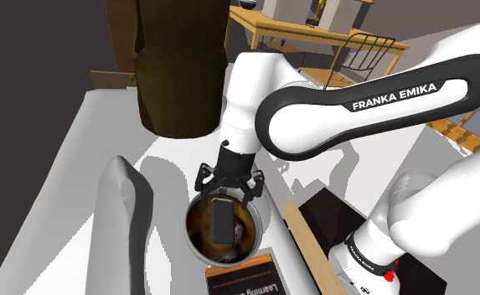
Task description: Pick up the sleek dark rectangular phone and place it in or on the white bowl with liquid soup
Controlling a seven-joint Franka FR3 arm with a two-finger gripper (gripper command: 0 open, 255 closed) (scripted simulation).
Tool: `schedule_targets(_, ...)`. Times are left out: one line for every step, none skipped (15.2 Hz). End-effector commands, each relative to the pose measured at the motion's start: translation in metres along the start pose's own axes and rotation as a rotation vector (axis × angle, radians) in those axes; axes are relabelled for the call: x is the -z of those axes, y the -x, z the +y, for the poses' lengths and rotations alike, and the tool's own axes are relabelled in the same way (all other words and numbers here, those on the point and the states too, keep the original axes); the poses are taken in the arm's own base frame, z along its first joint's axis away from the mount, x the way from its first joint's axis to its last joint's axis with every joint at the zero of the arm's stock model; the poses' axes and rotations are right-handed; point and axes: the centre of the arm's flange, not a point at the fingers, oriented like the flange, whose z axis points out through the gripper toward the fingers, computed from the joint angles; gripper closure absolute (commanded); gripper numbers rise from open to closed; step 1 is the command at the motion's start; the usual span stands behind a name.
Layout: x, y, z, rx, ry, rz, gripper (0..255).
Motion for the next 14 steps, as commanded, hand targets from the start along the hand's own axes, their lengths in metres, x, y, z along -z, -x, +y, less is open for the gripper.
schedule_targets(0.000,0.000,0.000,0.000,0.000,0.000,0)
schedule_targets(0.000,0.000,0.000,0.000,0.000,0.000,0)
schedule_targets(0.013,0.000,0.000,0.000,0.000,0.000,0)
schedule_targets(0.026,0.000,0.000,0.000,0.000,0.000,0)
schedule_targets(0.040,0.000,0.000,0.000,0.000,0.000,0)
schedule_targets(0.050,0.000,0.000,0.000,0.000,0.000,0)
schedule_targets(0.050,0.000,0.000,0.000,0.000,0.000,0)
schedule_targets(0.050,0.000,0.000,0.000,0.000,0.000,0)
schedule_targets(0.050,0.000,0.000,0.000,0.000,0.000,0)
schedule_targets(0.050,0.000,0.000,0.000,0.000,0.000,0)
schedule_targets(0.050,0.000,0.000,0.000,0.000,0.000,0)
schedule_targets(0.050,0.000,0.000,0.000,0.000,0.000,0)
schedule_targets(0.050,0.000,0.000,0.000,0.000,0.000,0)
schedule_targets(0.050,0.000,0.000,0.000,0.000,0.000,0)
